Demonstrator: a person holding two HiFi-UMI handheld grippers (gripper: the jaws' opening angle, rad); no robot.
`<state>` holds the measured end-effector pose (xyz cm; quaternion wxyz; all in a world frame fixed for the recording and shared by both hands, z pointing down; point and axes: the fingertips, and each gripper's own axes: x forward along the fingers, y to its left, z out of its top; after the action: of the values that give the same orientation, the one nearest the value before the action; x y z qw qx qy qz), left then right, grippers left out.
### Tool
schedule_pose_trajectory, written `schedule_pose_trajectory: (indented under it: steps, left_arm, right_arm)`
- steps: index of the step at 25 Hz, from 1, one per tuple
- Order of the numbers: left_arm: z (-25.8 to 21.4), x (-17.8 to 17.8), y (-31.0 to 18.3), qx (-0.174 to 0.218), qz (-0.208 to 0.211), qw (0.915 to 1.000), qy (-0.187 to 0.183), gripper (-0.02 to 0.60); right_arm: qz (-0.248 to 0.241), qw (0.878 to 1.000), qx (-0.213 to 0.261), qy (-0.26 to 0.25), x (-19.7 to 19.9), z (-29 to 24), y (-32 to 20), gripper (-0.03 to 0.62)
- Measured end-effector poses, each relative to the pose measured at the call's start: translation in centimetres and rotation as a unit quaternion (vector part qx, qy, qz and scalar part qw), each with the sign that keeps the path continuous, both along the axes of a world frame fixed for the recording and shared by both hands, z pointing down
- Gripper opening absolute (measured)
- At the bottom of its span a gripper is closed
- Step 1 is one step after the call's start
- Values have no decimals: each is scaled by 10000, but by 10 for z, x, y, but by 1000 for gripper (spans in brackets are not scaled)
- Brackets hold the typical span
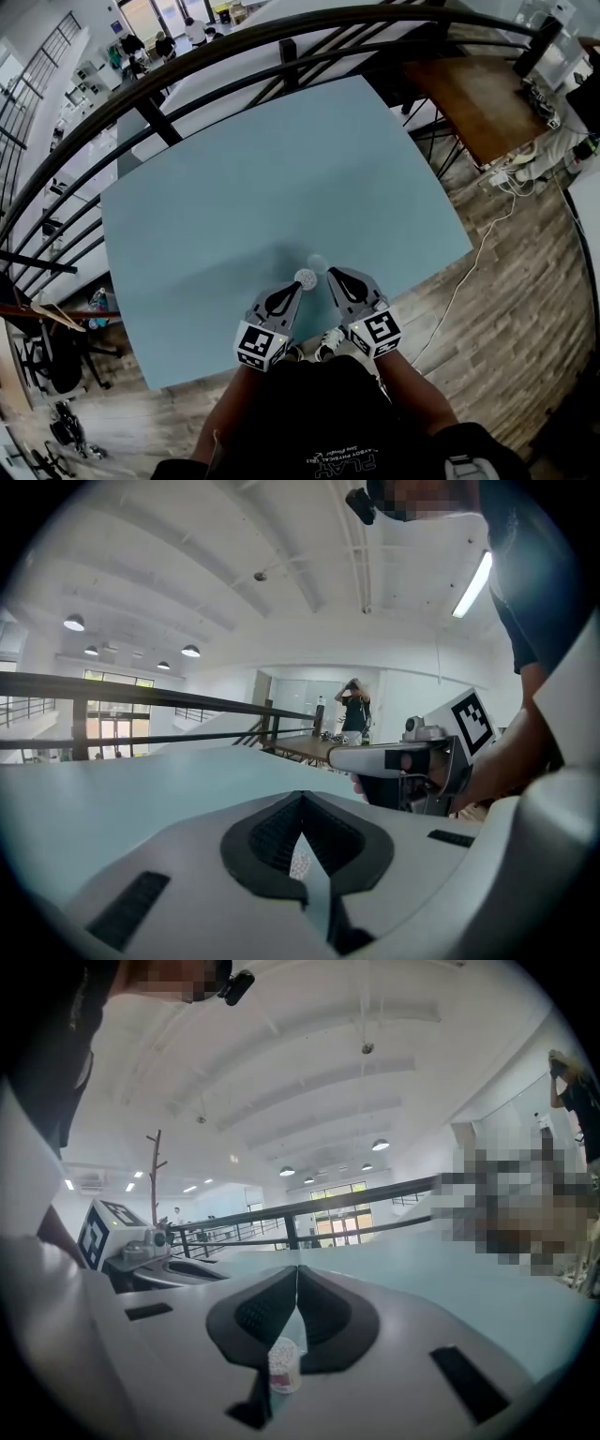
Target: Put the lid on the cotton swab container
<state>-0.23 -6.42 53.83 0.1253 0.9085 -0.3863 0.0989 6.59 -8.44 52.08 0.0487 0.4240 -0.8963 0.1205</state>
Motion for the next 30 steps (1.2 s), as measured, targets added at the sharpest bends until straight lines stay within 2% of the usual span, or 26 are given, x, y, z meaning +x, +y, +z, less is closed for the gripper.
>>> schedule_pose_trajectory:
  steps: [11,14,17,21,30]
  left_arm:
    - [12,-9,8,15,318,9995,-19,24]
    - [18,-8,12,11,400,9992,-41,137]
    - [31,-5,18,17,447,9988,-201,191]
    - [50,-7,20,52,427,9983,-398,232]
    - [93,-3,13,-173,378,9962,-771,267]
  right_arm:
    - [103,9995,-270,160,-13,24,16,18]
    - [84,9993,-307,203,-13,28,18,18]
    - [91,9990,-366,254,-10,35,22,18]
    - [87,9984,-468,301,-10,45,29,18]
    - [68,9970,-660,400,-8,77,34,18]
